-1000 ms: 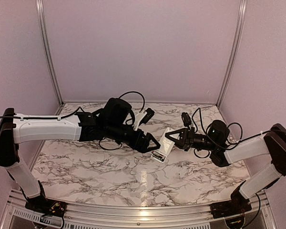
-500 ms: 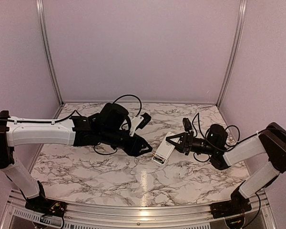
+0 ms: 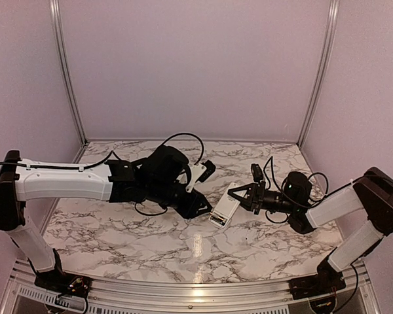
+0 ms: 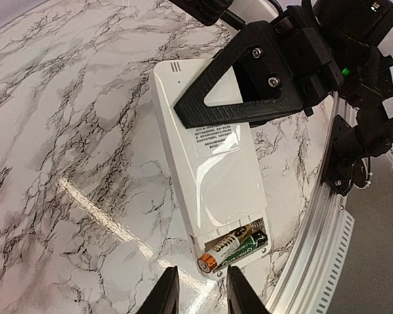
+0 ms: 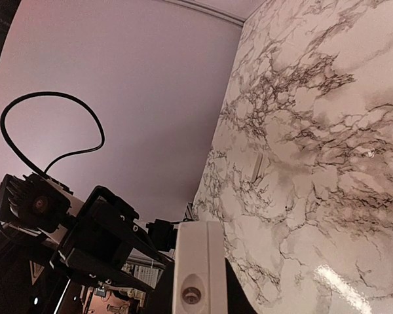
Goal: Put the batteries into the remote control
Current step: Load the battery into the battery compartment.
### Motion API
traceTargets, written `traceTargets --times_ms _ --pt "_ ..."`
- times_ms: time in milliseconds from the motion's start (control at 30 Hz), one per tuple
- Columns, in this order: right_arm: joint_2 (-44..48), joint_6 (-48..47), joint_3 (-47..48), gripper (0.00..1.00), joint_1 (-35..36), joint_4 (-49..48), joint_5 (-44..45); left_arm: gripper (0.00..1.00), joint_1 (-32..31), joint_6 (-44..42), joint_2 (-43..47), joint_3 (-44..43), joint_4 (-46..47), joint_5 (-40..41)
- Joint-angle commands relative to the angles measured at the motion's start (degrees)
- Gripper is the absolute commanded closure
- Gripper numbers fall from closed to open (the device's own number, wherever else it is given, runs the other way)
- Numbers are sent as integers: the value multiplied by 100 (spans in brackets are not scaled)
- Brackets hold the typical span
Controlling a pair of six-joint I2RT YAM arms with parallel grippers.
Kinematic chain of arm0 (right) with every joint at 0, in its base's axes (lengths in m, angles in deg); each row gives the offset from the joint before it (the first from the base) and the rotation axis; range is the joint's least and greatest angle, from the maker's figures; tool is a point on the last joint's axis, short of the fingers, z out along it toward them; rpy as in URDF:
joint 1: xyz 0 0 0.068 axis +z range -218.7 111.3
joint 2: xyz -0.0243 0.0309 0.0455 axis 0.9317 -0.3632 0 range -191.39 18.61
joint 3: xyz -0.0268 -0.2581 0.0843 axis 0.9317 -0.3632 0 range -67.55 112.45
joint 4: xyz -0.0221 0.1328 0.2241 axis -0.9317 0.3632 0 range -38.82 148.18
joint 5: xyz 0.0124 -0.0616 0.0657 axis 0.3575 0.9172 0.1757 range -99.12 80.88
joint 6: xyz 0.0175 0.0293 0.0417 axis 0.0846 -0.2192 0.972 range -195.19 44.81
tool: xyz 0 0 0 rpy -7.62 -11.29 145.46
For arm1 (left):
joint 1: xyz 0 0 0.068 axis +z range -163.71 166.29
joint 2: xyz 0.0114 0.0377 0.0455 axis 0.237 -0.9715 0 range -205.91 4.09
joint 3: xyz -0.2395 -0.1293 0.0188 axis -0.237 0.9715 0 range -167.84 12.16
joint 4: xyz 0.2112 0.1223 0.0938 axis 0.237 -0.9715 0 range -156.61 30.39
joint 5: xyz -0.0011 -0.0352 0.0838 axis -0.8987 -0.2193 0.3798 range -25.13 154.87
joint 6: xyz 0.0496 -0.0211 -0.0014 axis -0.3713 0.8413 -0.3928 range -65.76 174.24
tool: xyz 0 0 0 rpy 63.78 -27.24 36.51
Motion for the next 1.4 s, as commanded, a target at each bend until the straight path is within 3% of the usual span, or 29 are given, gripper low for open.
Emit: traceTargets --times_ms 0,433,1367 --pt "58 58 30 100 -60 -268 18 74 -20 -90 -158 -275 -255 220" --pt "97 58 41 100 -64 -260 10 76 -90 -131 -397 -407 -357 99" --pt "71 49 142 100 -68 -252 -25 91 -249 -281 -751 -700 -663 -8"
